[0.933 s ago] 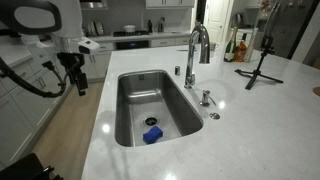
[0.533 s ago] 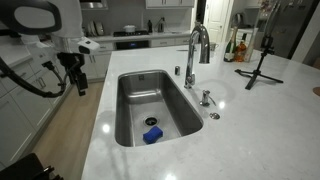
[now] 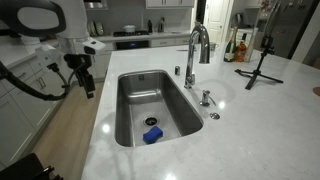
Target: Move the faucet spout to the center
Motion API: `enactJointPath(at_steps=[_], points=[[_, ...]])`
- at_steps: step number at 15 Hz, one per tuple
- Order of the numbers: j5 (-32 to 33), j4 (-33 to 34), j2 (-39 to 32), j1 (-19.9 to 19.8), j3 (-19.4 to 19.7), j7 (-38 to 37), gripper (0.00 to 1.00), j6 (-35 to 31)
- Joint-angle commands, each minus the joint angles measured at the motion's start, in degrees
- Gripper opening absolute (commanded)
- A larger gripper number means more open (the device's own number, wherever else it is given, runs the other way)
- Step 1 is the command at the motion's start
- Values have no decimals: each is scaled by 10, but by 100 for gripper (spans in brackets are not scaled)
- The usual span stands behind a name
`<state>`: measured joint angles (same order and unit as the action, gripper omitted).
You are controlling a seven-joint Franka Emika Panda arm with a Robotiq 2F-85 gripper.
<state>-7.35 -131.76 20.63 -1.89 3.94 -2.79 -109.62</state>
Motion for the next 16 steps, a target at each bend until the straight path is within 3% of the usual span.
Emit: enactJointPath(at_steps=[1,8,16], points=[[34,21,-25,-30,2,-29,100,-30],[124,74,-76,-80,13,-110,100,-98],[253,161,-136,-112,21,-246,100,-123]])
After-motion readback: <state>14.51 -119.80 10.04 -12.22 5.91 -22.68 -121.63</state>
